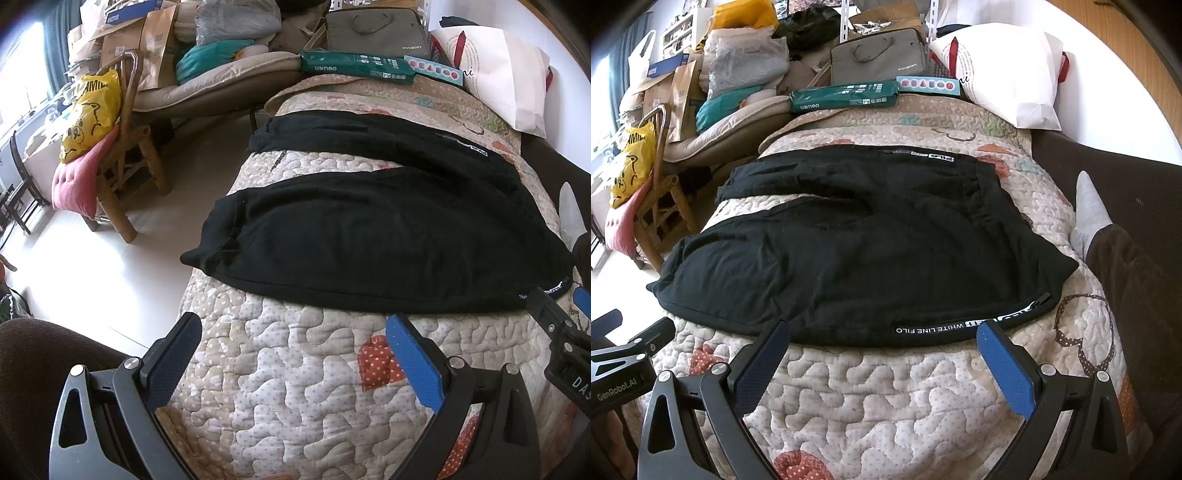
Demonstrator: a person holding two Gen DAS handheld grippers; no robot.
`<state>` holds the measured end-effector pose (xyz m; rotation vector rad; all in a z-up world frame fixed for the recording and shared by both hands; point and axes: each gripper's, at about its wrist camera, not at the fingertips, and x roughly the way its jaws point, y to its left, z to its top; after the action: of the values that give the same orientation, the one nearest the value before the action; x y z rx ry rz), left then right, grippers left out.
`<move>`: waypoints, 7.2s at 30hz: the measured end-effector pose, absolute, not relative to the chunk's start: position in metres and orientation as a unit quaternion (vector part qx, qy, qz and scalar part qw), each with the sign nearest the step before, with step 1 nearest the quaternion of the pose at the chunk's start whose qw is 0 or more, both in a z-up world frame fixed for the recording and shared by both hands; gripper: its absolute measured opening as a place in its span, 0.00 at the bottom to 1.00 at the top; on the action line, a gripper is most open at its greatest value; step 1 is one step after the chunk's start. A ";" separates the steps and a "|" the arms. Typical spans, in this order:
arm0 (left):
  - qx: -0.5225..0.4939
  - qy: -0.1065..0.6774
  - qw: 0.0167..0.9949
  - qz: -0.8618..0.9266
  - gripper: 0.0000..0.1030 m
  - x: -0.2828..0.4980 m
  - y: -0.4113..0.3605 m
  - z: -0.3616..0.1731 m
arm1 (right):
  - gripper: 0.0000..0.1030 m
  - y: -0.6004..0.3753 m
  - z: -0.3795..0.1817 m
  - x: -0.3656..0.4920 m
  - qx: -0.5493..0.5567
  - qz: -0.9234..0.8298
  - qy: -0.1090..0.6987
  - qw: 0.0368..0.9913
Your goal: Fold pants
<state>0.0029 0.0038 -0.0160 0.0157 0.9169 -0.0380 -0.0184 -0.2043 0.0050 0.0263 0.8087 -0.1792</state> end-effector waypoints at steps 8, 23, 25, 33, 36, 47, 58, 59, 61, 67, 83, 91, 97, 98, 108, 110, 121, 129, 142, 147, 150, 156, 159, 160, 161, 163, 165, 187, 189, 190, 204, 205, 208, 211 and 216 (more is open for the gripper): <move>0.007 0.447 0.894 -0.020 0.97 0.004 0.002 -0.017 | 1.00 -0.204 0.003 -0.019 0.013 -0.087 0.394 0.915; 0.001 0.458 0.889 -0.024 0.97 0.007 0.007 -0.018 | 1.00 -0.204 -0.003 -0.022 0.013 -0.088 0.396 0.914; 0.001 0.458 0.889 -0.024 0.97 0.007 0.008 -0.017 | 1.00 -0.205 -0.003 -0.022 0.014 -0.088 0.397 0.914; 0.000 0.462 0.886 -0.030 0.97 0.008 0.008 -0.022 | 1.00 -0.206 -0.003 -0.023 0.015 -0.089 0.397 0.914; -0.002 0.464 0.886 -0.028 0.97 0.006 0.009 -0.023 | 1.00 -0.206 -0.001 -0.023 0.015 -0.089 0.397 0.913; -0.015 0.500 0.865 -0.020 0.97 0.011 0.012 -0.037 | 1.00 -0.209 0.005 -0.021 0.020 -0.092 0.394 0.914; -0.027 0.550 0.834 -0.023 0.97 0.012 0.008 -0.062 | 1.00 -0.214 0.009 -0.023 0.029 -0.094 0.387 0.917; -0.032 0.553 0.832 -0.022 0.97 0.011 0.010 -0.061 | 1.00 -0.214 0.009 -0.023 0.029 -0.094 0.387 0.917; -0.048 0.560 0.827 -0.020 0.99 0.011 0.015 -0.064 | 1.00 -0.215 0.010 -0.023 0.031 -0.095 0.387 0.917; -0.060 0.565 0.823 -0.023 1.00 0.008 0.019 -0.065 | 1.00 -0.216 0.010 -0.024 0.032 -0.095 0.385 0.917; -0.037 0.406 0.912 -0.039 0.86 0.000 0.016 0.017 | 1.00 -0.223 0.013 -0.019 0.022 -0.101 0.381 0.919; 0.027 0.339 0.939 -0.042 0.89 0.041 0.001 0.066 | 1.00 -0.226 0.019 -0.008 0.005 -0.106 0.380 0.919; 0.028 0.368 0.928 -0.041 0.89 0.086 -0.003 0.066 | 1.00 -0.230 0.033 0.009 -0.038 -0.106 0.374 0.921; 0.027 0.370 0.927 -0.045 0.89 0.092 -0.003 0.065 | 1.00 -0.231 0.036 0.015 -0.048 -0.105 0.371 0.921; -0.043 0.440 0.891 -0.103 0.89 0.192 0.027 0.052 | 0.99 -0.264 0.072 0.097 -0.089 -0.015 0.401 0.912; -0.056 0.452 0.883 -0.113 0.87 0.217 0.033 0.047 | 0.97 -0.270 0.073 0.116 -0.107 -0.003 0.401 0.910; -0.035 0.491 0.863 -0.117 0.64 0.347 0.039 0.010 | 0.77 -0.325 0.043 0.228 -0.047 0.040 0.448 0.892; -0.058 0.526 0.841 -0.112 0.64 0.413 0.036 -0.026 | 0.76 -0.345 0.020 0.286 0.012 0.065 0.464 0.884; -0.042 0.542 0.821 -0.178 0.50 0.435 0.011 -0.049 | 0.72 -0.317 -0.018 0.342 -0.060 0.099 0.495 0.861; 0.044 0.519 0.829 -0.206 0.06 0.416 -0.014 -0.037 | 0.52 -0.304 -0.038 0.354 -0.094 0.102 0.507 0.850; 0.091 0.507 0.834 -0.199 0.05 0.409 -0.024 -0.032 | 0.13 -0.301 -0.036 0.350 -0.094 0.118 0.506 0.849; 0.102 0.467 0.859 -0.185 0.05 0.389 -0.022 0.001 | 0.06 -0.301 -0.020 0.335 -0.069 0.132 0.502 0.852; 0.106 0.444 0.870 -0.186 0.05 0.371 -0.017 0.024 | 0.06 -0.299 -0.007 0.323 -0.064 0.131 0.493 0.858; 0.107 0.434 0.875 -0.188 0.05 0.361 -0.015 0.034 | 0.06 -0.298 -0.001 0.316 -0.062 0.131 0.489 0.860; 0.107 0.427 0.878 -0.189 0.05 0.353 -0.013 0.040 | 0.06 -0.298 0.004 0.311 -0.061 0.131 0.487 0.862; 0.110 0.414 0.884 -0.190 0.05 0.334 -0.010 0.053 | 0.06 -0.297 0.014 0.297 -0.064 0.128 0.482 0.865; 0.110 0.401 0.889 -0.193 0.05 0.313 -0.006 0.064 | 0.06 -0.297 0.022 0.284 -0.066 0.126 0.479 0.866; 0.161 0.454 0.863 -0.151 0.07 0.111 0.027 -0.008 | 0.00 -0.279 -0.011 0.066 0.024 0.077 0.519 0.851; 0.174 0.452 0.862 -0.149 0.12 0.104 0.027 -0.011 | 0.01 -0.283 -0.024 0.054 0.055 0.077 0.535 0.840; 0.178 0.452 0.862 -0.146 0.13 0.100 0.029 -0.012 | 0.01 -0.284 -0.027 0.050 0.065 0.077 0.540 0.835; 0.053 0.420 0.901 -0.094 0.49 0.099 0.078 0.016 | 0.74 -0.399 0.051 0.038 0.228 -0.033 0.422 0.877; 0.054 0.419 0.901 -0.095 0.49 0.100 0.077 0.016 | 0.74 -0.409 0.052 0.039 0.238 -0.043 0.422 0.874; 0.069 0.432 0.896 -0.080 0.49 0.106 0.070 0.009 | 0.74 -0.416 0.045 0.055 0.237 -0.058 0.436 0.866; 0.074 0.447 0.889 -0.070 0.46 0.111 0.069 0.001 | 0.74 -0.412 0.027 0.075 0.225 -0.059 0.454 0.860; 0.113 0.453 0.881 -0.076 0.07 0.110 0.057 -0.007 | 0.18 -0.389 -0.002 0.094 0.156 -0.051 0.491 0.856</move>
<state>0.1095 0.0568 -0.0074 0.2355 0.9443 -0.1587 0.0941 -0.3885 -0.0016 0.3269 1.0311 -0.1075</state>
